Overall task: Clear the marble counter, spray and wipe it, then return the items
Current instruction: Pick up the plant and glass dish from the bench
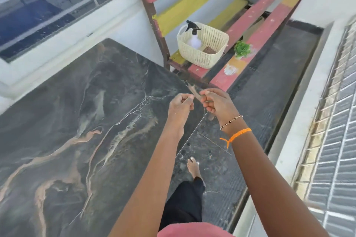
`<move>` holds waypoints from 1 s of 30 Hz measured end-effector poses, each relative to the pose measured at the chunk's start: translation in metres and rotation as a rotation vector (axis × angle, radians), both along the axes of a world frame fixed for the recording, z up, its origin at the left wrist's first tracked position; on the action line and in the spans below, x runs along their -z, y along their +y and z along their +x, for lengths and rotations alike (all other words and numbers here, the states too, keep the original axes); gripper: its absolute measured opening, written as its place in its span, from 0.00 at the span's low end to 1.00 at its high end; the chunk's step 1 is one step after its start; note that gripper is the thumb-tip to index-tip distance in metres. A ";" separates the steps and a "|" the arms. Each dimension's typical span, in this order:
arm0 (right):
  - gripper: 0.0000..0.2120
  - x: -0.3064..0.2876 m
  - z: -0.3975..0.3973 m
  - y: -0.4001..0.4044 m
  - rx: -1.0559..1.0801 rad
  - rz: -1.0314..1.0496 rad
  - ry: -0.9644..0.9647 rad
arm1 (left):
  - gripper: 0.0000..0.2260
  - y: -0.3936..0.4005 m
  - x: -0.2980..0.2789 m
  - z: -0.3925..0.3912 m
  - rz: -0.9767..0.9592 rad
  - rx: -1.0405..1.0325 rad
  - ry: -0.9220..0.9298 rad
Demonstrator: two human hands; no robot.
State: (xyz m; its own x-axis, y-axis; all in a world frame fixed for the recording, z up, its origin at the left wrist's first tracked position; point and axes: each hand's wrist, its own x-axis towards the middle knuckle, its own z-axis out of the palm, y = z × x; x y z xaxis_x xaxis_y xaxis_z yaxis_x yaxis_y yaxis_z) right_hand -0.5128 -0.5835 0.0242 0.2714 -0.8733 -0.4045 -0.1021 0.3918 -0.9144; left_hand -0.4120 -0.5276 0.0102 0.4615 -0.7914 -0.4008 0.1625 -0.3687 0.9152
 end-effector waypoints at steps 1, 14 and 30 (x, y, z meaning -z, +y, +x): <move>0.09 0.002 -0.006 -0.021 0.020 0.003 0.007 | 0.04 -0.024 0.004 -0.004 -0.005 0.014 0.022; 0.14 0.045 -0.062 -0.273 0.242 0.167 0.049 | 0.10 -0.276 0.051 -0.037 0.164 0.231 0.012; 0.14 0.199 -0.120 -0.584 0.171 0.479 0.195 | 0.13 -0.505 0.186 -0.116 0.545 0.115 -0.107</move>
State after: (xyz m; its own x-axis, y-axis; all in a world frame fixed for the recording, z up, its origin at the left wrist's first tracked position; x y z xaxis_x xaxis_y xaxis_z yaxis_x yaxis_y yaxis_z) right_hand -0.6332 -1.1678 -0.1750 0.0217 -0.6039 -0.7967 -0.1500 0.7859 -0.5998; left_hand -0.5282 -1.0330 -0.1754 0.4453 -0.5309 -0.7210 0.0101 -0.8022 0.5970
